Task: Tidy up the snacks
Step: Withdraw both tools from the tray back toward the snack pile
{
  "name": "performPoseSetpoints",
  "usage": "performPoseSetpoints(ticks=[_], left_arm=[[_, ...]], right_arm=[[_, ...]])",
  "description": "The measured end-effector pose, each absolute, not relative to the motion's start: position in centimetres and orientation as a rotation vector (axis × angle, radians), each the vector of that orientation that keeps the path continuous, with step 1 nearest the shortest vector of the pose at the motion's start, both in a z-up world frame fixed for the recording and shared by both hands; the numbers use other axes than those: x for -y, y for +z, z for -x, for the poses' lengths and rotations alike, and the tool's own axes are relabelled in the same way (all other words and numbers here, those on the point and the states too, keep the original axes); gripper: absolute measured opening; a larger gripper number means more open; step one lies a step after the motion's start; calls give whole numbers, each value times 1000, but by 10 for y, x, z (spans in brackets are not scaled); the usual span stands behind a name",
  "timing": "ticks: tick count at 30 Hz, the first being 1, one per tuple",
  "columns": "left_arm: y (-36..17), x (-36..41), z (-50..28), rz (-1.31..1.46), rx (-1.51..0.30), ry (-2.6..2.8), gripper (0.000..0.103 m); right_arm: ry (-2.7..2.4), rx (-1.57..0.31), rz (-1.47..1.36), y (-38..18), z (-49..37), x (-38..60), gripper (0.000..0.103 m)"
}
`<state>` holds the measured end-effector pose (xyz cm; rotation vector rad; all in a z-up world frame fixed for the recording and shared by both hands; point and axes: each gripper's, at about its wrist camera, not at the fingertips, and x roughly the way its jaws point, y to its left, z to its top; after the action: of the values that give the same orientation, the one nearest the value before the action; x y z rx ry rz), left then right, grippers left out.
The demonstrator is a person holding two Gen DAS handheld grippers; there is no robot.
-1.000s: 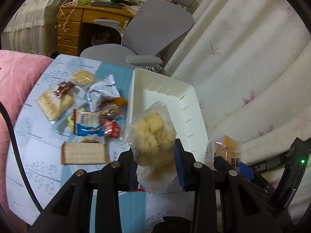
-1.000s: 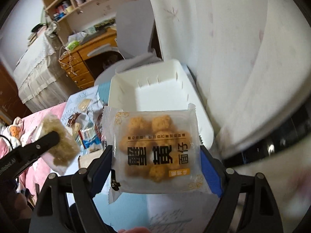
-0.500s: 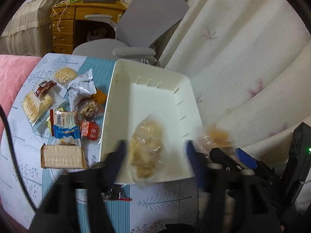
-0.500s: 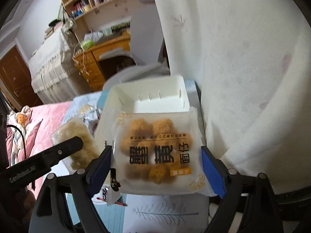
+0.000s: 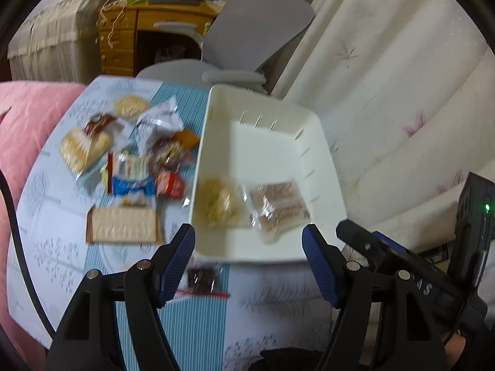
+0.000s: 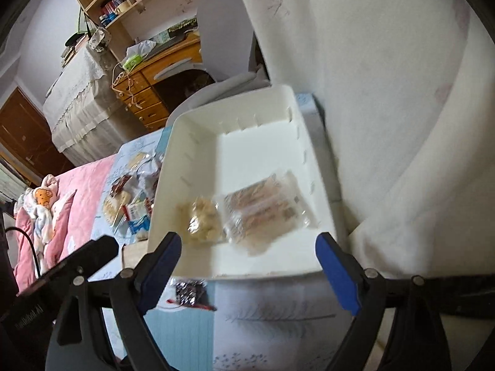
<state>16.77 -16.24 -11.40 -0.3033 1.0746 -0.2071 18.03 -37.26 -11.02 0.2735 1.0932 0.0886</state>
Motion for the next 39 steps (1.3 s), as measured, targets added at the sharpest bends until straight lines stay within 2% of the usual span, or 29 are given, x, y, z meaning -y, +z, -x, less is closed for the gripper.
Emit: performPoseSetpoints(ticks=[7, 10, 16, 26, 39], left_arm=[[-133, 130, -146, 353, -1146, -169, 71], [-135, 116, -139, 335, -1156, -158, 76], [-135, 83, -133, 284, -1172, -177, 76], [-124, 33, -137, 90, -1167, -308, 77], [-123, -20, -145, -154, -1125, -507, 78]], right_arm=[[78, -1177, -344, -131, -166, 358, 89], [54, -1205, -383, -139, -154, 354, 89], [-33, -1259, -445, -154, -136, 341, 89], [-176, -1260, -559, -159, -103, 293, 89], [-345, -1173, -679, -169, -68, 217, 89]])
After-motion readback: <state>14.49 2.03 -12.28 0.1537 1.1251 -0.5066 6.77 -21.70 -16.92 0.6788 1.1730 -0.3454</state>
